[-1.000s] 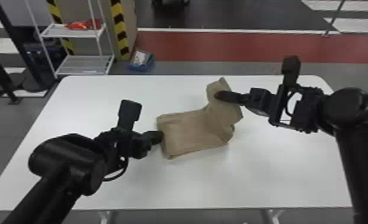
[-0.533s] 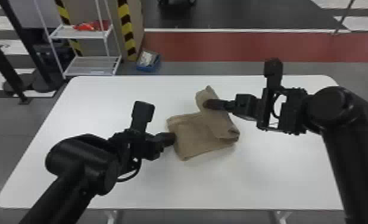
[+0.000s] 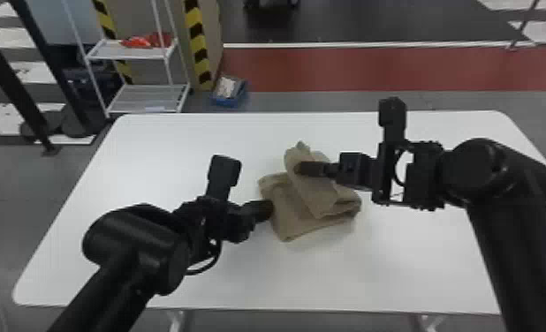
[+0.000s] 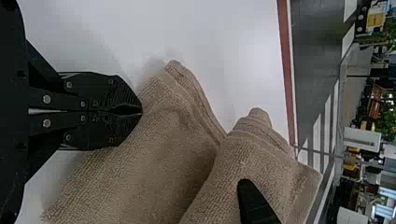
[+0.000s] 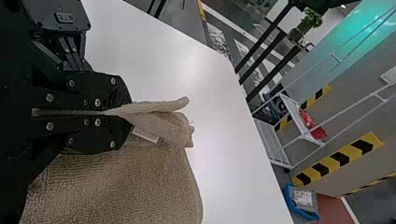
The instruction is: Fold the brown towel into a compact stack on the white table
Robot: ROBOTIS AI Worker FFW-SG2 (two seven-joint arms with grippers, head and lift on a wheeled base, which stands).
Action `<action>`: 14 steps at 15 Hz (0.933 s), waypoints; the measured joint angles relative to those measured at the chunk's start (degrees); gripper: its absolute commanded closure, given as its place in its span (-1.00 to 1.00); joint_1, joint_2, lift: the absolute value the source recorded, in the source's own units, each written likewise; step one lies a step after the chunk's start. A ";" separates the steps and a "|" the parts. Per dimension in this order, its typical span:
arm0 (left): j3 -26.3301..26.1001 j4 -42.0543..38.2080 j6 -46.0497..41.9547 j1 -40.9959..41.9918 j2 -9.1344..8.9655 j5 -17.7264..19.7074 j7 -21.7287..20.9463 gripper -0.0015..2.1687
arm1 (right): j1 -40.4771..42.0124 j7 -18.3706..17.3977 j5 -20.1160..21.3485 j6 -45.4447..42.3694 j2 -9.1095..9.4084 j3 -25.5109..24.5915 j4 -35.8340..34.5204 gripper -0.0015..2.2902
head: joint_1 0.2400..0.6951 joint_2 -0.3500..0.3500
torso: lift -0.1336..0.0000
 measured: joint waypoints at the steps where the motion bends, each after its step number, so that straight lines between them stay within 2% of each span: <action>1: 0.00 -0.14 0.05 0.16 0.00 -0.08 0.04 0.98 | 0.23 -0.04 0.30 -0.11 0.39 0.38 -0.01 0.05 | 1.00 0.19 | -0.80; 9: 0.49 -2.15 0.78 1.70 0.01 -0.21 -0.07 0.98 | 1.36 -0.84 3.42 -3.01 1.85 3.93 0.76 0.04 | 1.00 0.26 | -0.80; 10: 0.49 -2.17 0.79 1.71 0.01 -0.21 -0.08 0.98 | 1.37 -0.86 3.69 -3.28 1.93 4.29 0.88 -0.10 | 1.00 0.26 | -0.80; 11: 0.50 -2.17 0.79 1.71 0.01 -0.24 -0.09 0.98 | 1.38 -1.12 4.15 -3.44 1.98 4.77 1.04 -0.39 | 1.00 0.26 | -0.80; 12: 0.54 -2.17 0.79 1.72 0.01 -0.28 -0.13 0.98 | 1.38 -1.42 4.83 -3.51 2.01 5.36 1.19 -0.88 | 1.00 0.27 | -0.80; 13: 0.61 -2.17 0.79 1.71 0.01 -0.29 -0.18 0.98 | 1.39 -1.52 5.36 -3.70 2.02 5.80 1.41 -1.00 | 1.00 0.27 | -0.80; 14: 0.65 -2.17 0.78 1.70 0.01 -0.29 -0.21 0.98 | 1.38 -1.39 5.59 -3.94 2.01 5.98 1.60 -1.00 | 1.00 0.27 | -0.80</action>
